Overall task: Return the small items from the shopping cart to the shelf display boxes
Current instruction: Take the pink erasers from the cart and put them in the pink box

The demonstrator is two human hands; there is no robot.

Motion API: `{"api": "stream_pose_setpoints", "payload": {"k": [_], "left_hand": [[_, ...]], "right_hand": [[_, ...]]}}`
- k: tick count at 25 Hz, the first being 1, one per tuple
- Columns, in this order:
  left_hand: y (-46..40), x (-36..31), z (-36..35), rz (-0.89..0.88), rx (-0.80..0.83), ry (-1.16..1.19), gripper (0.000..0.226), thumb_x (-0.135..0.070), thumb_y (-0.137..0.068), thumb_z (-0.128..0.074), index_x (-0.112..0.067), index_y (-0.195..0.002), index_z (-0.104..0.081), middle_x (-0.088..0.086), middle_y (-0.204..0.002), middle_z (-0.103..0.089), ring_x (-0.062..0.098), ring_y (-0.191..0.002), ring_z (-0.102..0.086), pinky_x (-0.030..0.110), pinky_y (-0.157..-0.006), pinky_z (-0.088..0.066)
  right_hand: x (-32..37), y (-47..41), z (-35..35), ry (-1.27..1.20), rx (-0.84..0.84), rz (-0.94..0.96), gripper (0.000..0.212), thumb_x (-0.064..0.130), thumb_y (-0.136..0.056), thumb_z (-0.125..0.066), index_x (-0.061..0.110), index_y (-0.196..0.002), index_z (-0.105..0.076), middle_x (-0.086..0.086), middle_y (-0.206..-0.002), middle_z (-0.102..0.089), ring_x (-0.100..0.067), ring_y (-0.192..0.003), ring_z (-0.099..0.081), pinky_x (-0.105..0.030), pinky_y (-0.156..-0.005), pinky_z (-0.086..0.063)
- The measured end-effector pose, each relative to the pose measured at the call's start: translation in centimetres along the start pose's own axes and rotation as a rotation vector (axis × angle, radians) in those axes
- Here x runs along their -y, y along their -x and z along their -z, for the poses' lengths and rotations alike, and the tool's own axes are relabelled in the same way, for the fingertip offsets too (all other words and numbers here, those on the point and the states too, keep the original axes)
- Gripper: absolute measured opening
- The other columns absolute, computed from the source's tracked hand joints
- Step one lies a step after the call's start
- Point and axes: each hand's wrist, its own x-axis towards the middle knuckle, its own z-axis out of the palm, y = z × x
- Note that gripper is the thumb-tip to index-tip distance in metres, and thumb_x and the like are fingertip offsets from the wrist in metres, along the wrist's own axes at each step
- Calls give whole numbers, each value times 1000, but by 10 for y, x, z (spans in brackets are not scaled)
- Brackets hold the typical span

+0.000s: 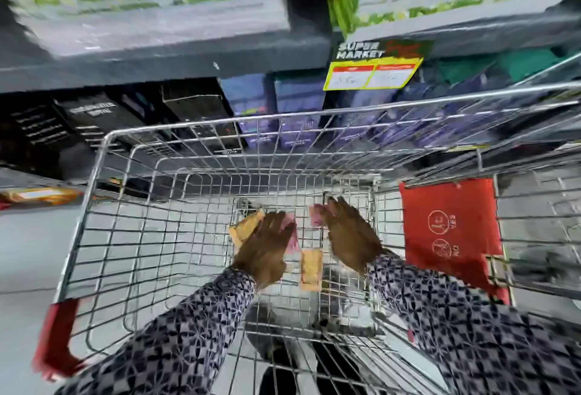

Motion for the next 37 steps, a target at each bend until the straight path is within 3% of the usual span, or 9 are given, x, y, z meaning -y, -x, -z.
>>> {"api": "stream_pose_setpoints", "payload": {"k": [6, 10, 14, 19, 23, 26, 30, 34, 37], "left_hand": [[-25, 0, 3, 98, -90, 22, 73, -19, -79, -70, -5, -146, -46, 23, -154, -45, 42, -144, -40, 57, -117, -44], [-37, 4, 8, 148, -61, -3, 89, -15, -81, -66, -2, -159, -26, 29, -164, -30, 47, -154, -24, 59, -125, -29], [-43, -2, 14, 89, -83, 43, 95, -7, -80, -71, 0, -160, -22, 26, -165, -31, 43, -155, -24, 51, -124, -36], [-37, -4, 24, 169, -181, 242, 97, 2, -73, -75, -9, -158, -30, 14, -158, -39, 33, -149, -34, 33, -120, -39], [-14, -7, 54, 288, -232, 325, 68, -2, -79, -58, -16, -145, -46, 8, -154, -47, 27, -148, -33, 40, -129, -26], [28, -28, 123, 241, -391, 297, 64, -3, -74, -67, -9, -137, -57, 13, -144, -60, 26, -138, -44, 39, -124, -35], [119, -66, 238, 248, -523, 442, 96, -14, -67, -83, -22, -154, -45, -7, -154, -46, 2, -140, -38, 1, -116, -19], [206, -123, 378, 62, -681, 540, 98, -18, -59, -77, -23, -153, -47, -5, -161, -42, 15, -152, -37, 39, -128, -30], [248, -155, 479, -41, -830, 427, 96, -20, -59, -71, -26, -152, -48, -10, -161, -41, 6, -153, -32, 33, -128, -28]], "right_hand": [[-5, -28, -2, 50, -35, -169, 49, 19, -89, -64, 17, -138, -56, -18, -128, -65, -45, -111, -63, -54, -91, -53], [-2, -30, 2, -82, -66, -133, 81, 66, -87, -55, 19, -150, -36, -17, -144, -53, -36, -112, -64, -49, -82, -61], [-20, -33, -4, 2, -96, 101, 80, 17, -81, -69, 18, -153, -32, -18, -162, -36, -43, -137, -49, -55, -101, -52], [-12, -50, -10, -43, -122, 131, 48, 22, -107, -40, 6, -152, -38, -14, -160, -41, -20, -142, -47, -35, -118, -39], [6, -25, 24, 59, -124, 157, 68, 4, -86, -57, 8, -151, -38, -12, -158, -43, -25, -148, -35, -40, -116, -43], [55, 13, 101, -161, -196, 81, 68, 3, -82, -62, 12, -148, -46, -10, -154, -50, -25, -143, -44, -33, -120, -33], [126, 90, 228, -319, -232, 42, 91, 9, -66, -79, 28, -148, -46, 13, -154, -44, -13, -139, -47, -12, -110, -31], [207, 160, 382, -213, -375, 159, 89, 21, -72, -83, 35, -150, -44, 17, -156, -40, -1, -140, -35, -18, -113, -28], [253, 184, 485, -144, -520, 328, 93, 25, -57, -79, 23, -146, -51, 8, -152, -48, 2, -138, -39, -9, -115, -24]]}}
